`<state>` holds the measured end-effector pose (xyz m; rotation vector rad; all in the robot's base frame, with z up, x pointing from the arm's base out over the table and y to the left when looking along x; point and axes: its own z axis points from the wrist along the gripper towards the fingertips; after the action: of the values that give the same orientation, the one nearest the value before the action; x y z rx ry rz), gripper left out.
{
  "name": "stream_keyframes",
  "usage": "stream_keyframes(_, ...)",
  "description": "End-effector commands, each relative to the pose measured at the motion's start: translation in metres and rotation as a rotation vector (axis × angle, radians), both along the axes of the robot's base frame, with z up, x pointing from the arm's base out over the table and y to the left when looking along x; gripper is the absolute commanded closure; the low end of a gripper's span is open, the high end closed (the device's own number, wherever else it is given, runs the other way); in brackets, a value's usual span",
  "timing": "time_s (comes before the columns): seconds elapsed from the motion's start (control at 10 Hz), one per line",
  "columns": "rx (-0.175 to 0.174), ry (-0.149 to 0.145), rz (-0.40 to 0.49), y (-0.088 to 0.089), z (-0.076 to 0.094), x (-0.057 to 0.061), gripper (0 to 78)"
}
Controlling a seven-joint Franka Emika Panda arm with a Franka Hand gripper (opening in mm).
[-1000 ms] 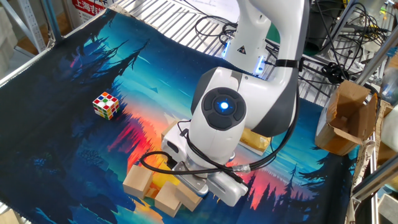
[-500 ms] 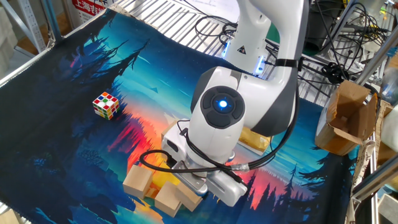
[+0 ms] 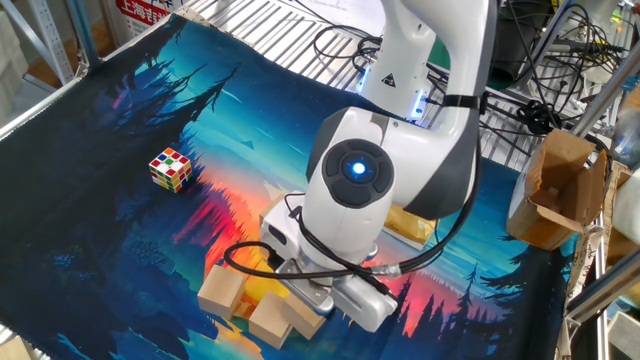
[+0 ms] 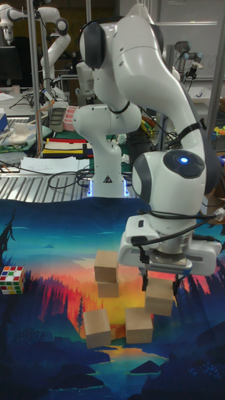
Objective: Stack the blocks in a vertical line of five
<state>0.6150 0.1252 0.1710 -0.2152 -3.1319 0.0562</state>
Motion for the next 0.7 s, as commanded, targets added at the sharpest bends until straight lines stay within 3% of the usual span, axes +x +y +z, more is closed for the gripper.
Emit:
stream_keyframes(0.1, 0.003, 0.021, 0.008, -0.011, 0.018, -0.022, 76.4)
stream_keyframes(0.7, -0.001, 0.037, 0.040, -0.039, 0.050, -0.053, 76.4)
